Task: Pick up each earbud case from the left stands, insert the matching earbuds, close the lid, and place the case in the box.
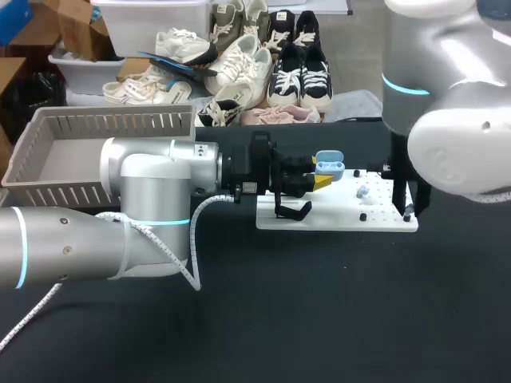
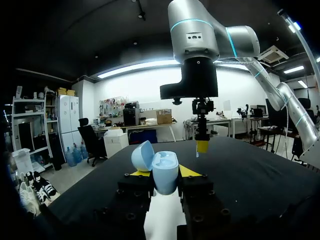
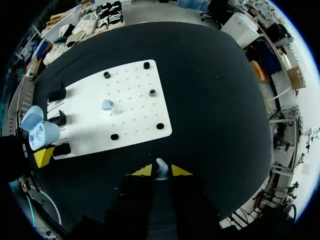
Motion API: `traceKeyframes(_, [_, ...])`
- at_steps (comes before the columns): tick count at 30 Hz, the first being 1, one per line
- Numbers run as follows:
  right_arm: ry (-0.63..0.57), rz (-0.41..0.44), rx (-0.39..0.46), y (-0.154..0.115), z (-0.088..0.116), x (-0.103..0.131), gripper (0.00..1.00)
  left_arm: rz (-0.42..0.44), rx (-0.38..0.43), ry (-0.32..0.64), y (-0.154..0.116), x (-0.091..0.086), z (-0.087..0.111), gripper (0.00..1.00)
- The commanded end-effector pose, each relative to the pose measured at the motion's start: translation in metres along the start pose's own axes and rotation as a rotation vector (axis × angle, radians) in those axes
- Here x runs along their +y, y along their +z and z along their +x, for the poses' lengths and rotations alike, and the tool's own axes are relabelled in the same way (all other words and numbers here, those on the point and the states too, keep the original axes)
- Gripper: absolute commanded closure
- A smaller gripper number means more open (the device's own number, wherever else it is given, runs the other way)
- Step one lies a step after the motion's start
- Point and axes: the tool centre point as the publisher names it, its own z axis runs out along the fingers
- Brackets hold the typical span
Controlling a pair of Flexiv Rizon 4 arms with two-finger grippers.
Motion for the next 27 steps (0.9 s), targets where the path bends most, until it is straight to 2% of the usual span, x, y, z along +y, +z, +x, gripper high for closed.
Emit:
traceKeyframes(1, [0.176,0.026,0.099,-0.013,-0.002,0.005,1.00,-0.007,0.000,0.001,0.000,-0.002,0.000,1.00])
traceKeyframes(11, [0.413,-0.005,0.143,-0.049,0.007,0.020,1.00,-0.007,0.000,0.001,0.000,-0.002,0.000,1.00])
traceKeyframes(15, [0.440,-0.053,0.125,-0.066,0.005,0.028,1.00,-0.007,0.000,0.001,0.000,-0.002,0.000,1.00])
traceKeyframes(27, [0.472,-0.050,0.072,-0.102,-0.004,0.068,1.00,-0.007,0.000,0.001,0.000,-0.002,0.000,1.00])
